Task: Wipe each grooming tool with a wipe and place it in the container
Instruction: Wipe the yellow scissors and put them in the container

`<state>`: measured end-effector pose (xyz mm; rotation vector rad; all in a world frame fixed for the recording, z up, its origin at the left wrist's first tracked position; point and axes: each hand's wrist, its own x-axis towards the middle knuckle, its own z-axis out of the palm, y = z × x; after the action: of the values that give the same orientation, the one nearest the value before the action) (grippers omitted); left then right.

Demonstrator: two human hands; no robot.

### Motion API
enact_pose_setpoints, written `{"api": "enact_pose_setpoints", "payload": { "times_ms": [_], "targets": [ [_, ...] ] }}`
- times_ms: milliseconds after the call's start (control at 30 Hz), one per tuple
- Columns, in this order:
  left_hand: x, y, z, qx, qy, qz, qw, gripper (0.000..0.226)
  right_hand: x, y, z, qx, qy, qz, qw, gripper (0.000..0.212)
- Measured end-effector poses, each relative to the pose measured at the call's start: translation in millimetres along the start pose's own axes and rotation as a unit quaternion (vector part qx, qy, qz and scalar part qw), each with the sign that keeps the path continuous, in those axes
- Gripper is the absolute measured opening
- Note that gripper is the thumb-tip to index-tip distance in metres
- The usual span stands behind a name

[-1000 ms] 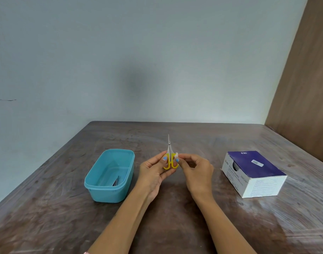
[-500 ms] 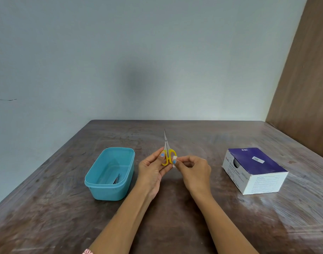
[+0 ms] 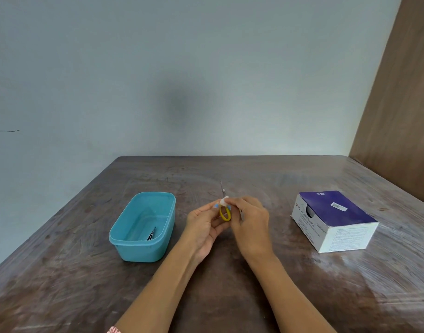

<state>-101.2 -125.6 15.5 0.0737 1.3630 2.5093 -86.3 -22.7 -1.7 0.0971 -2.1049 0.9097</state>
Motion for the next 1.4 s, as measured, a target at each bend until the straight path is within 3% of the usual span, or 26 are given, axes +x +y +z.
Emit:
{"api": "enact_pose_setpoints", "payload": {
  "times_ms": [433,533,833,1000,1233,1400],
  "targets": [
    [2.3,3.8,-4.5,-0.034,0.027,-0.005,0.999,0.021,-3.0,-6.5,-2.6,-0.038,0.000,-0.053,0.998,0.006],
    [2.1,3.8,-3.7,-0.038,0.011,-0.007,0.999,0.023,-0.1,-4.4,-3.6,-0.010,0.043,-0.031,0.999,0.014],
    [0.5,2.9,-3.0,-0.058,-0.015,-0.019,0.998,0.027,-0.6,-0.7,-3.6,-0.061,0.009,-0.033,0.998,0.015],
    [-4.3,6.1,-1.3,-0.055,-0.066,-0.031,0.996,0.028,0.1,1.8,-3.2,-0.043,0.030,-0.007,0.999,0.016],
    [-2.5,4.6,-1.6,-0.086,-0.042,-0.016,0.995,0.024,-0.2,-0.4,-2.2,0.015,0.000,-0.014,1.000,0.015],
    [-2.5,1.1,-0.3,-0.067,-0.063,-0.026,0.995,0.025,0.7,-0.2,-2.3,0.011,0.029,0.010,0.999,0.015]
  ]
}}
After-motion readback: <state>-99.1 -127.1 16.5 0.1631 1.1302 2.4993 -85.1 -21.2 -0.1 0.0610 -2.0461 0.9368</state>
